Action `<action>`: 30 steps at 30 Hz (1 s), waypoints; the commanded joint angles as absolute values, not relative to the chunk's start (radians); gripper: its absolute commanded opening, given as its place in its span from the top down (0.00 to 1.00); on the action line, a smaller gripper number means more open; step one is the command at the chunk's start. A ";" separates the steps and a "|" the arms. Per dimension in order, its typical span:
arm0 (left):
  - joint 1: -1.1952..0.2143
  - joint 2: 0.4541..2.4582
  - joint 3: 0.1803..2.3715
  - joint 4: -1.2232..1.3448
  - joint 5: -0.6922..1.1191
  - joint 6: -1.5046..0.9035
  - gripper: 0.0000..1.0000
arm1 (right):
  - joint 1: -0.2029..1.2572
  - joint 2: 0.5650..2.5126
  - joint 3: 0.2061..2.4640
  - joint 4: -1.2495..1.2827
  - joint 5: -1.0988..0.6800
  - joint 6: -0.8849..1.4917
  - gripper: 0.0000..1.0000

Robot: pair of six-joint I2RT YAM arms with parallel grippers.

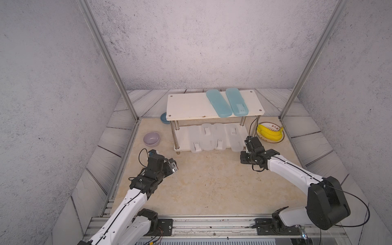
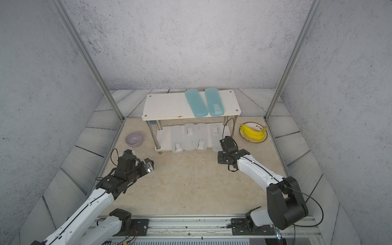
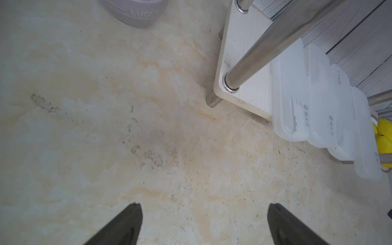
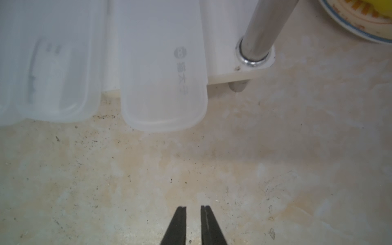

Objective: Place the pencil cases on the shelf according to color
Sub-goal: Place the pencil case on the shelf.

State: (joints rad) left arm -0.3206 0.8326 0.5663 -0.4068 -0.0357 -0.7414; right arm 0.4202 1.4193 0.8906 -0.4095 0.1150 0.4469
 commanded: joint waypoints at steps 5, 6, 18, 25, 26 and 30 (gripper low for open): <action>-0.310 0.845 0.574 -0.398 -0.031 -0.735 0.01 | 0.418 1.579 0.957 -0.305 0.070 0.464 0.85; -0.310 0.845 0.574 -0.400 -0.031 -0.736 0.01 | 0.417 1.599 0.975 -0.305 0.081 0.458 0.86; -0.310 0.823 0.572 -0.430 -0.040 -0.731 0.01 | 0.419 1.767 1.115 -0.296 0.126 0.398 0.87; -0.310 0.823 0.576 -0.436 -0.041 -0.727 0.01 | 0.419 1.779 1.123 -0.289 0.122 0.399 0.86; -0.310 0.822 0.575 -0.437 -0.040 -0.726 0.01 | 0.418 1.771 1.119 -0.291 0.121 0.399 0.85; -0.309 0.810 0.583 -0.443 -0.058 -0.712 0.02 | 0.419 1.702 1.085 -0.304 0.122 0.400 0.69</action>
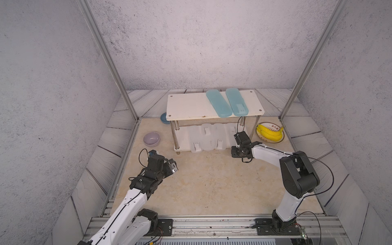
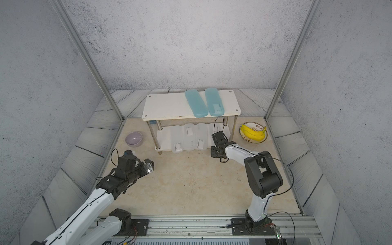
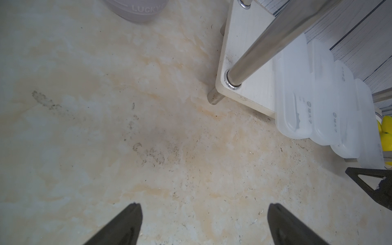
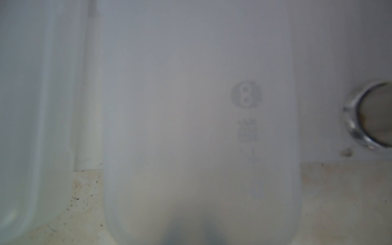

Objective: Place the pencil cases on the shelf according to color
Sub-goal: Place the pencil case on the shelf, then reset both arms

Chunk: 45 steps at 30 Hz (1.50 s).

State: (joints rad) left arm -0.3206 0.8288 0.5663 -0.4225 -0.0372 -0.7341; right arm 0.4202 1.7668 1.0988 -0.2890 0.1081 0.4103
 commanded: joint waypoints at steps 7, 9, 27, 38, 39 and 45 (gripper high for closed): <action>-0.309 0.756 0.605 -0.456 -0.101 -0.688 0.02 | 0.419 1.551 1.035 -0.372 0.145 0.384 0.30; -0.310 0.731 0.609 -0.453 -0.120 -0.668 0.02 | 0.419 1.503 1.010 -0.389 0.156 0.385 0.26; -0.309 0.570 0.438 -0.046 -0.379 -0.355 0.01 | 0.346 1.154 0.827 -0.384 0.616 0.384 0.00; -0.308 0.815 0.450 0.122 -0.456 -0.187 0.01 | 0.191 1.257 0.824 -0.218 0.635 0.231 0.00; -0.307 0.845 0.445 0.156 -0.472 -0.178 0.01 | 0.177 1.271 0.821 -0.194 0.635 0.216 0.00; -0.299 1.003 0.468 0.224 -0.495 -0.144 0.01 | 0.149 1.337 0.751 0.026 0.610 0.092 0.00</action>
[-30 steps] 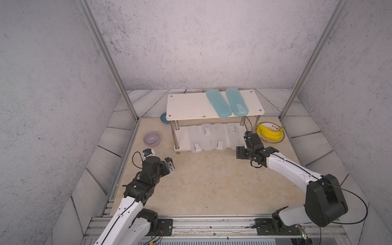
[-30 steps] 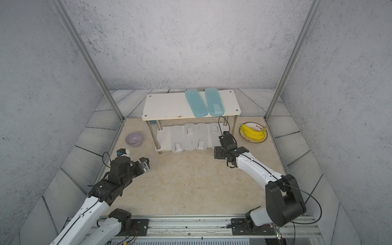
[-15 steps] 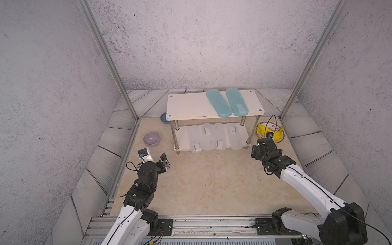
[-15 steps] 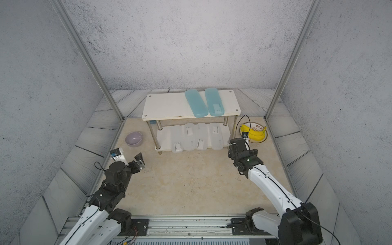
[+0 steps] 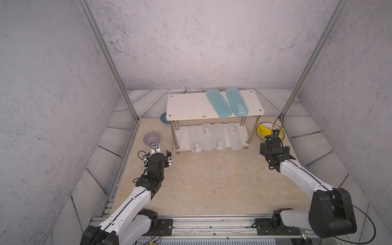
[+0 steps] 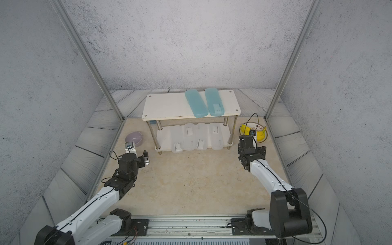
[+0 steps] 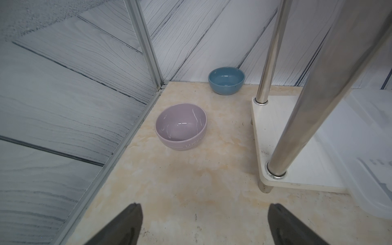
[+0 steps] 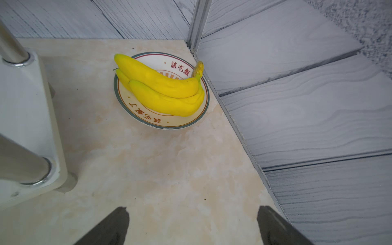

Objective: Place the pencil cases on the shelf according to color
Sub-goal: Reset both arms

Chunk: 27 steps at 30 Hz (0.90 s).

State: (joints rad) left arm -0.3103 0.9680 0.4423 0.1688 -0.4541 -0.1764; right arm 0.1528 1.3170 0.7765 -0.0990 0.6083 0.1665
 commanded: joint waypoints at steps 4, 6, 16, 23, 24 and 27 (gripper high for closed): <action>-0.284 1.105 0.470 0.318 -0.531 -0.088 0.02 | 0.134 1.355 0.691 0.148 0.612 0.108 0.00; -0.267 1.162 0.457 0.403 -0.547 -0.046 0.01 | 0.129 1.362 0.636 0.259 0.606 0.104 0.00; -0.171 1.342 0.432 0.579 -0.511 -0.059 0.01 | 0.104 1.434 0.493 0.596 0.518 0.129 0.00; -0.117 1.488 0.361 0.911 -0.366 0.010 0.01 | 0.097 1.496 0.484 0.661 0.422 0.095 0.00; -0.111 1.495 0.360 0.919 -0.355 0.006 0.01 | 0.091 1.494 0.471 0.683 0.395 0.088 0.00; -0.094 1.502 0.362 0.892 -0.313 -0.008 0.01 | 0.081 1.528 0.425 0.784 0.314 0.067 0.00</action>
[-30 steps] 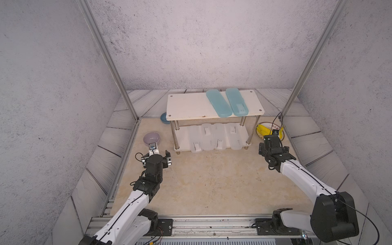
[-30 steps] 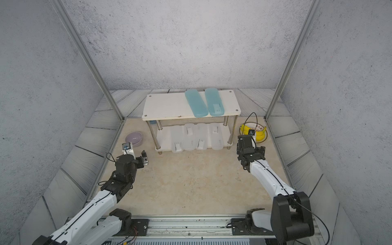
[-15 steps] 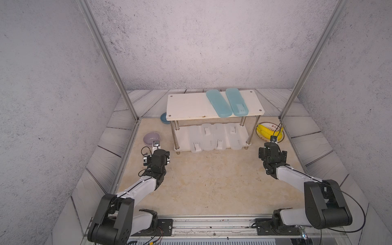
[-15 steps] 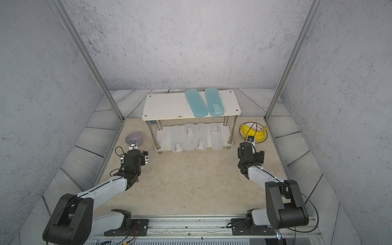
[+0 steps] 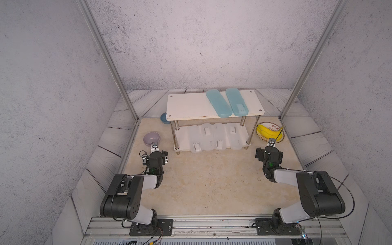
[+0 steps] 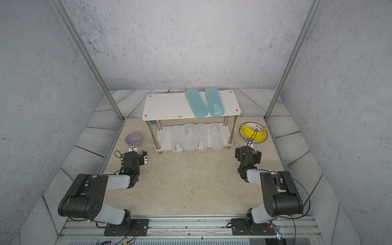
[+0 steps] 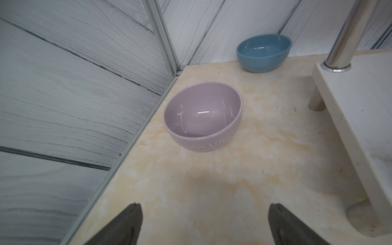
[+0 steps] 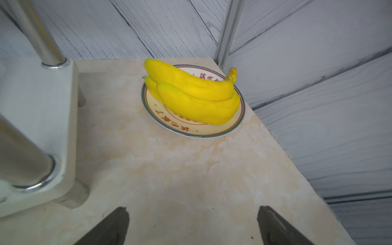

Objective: Place the pencil cases on the shelf according to color
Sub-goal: Reset both arms

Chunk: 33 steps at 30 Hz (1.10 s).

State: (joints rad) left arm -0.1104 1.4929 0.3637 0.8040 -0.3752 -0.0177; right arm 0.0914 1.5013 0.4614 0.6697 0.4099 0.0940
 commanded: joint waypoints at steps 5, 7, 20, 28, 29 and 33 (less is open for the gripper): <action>-0.041 1.535 0.434 0.789 -0.162 -0.011 0.01 | 0.077 1.529 0.447 0.735 0.309 0.072 0.00; -0.024 1.538 0.444 0.770 -0.122 -0.016 0.01 | 0.073 1.543 0.442 0.775 0.311 0.071 0.00; -0.013 1.531 0.450 0.747 -0.100 -0.020 0.01 | 0.073 1.534 0.445 0.753 0.308 0.074 0.00; -0.014 1.531 0.449 0.747 -0.098 -0.020 0.01 | 0.074 1.535 0.445 0.753 0.308 0.072 0.00; -0.013 1.531 0.449 0.747 -0.098 -0.020 0.01 | 0.073 1.534 0.446 0.753 0.308 0.072 0.00; -0.013 1.531 0.449 0.747 -0.098 -0.020 0.01 | 0.073 1.536 0.448 0.752 0.308 0.072 0.00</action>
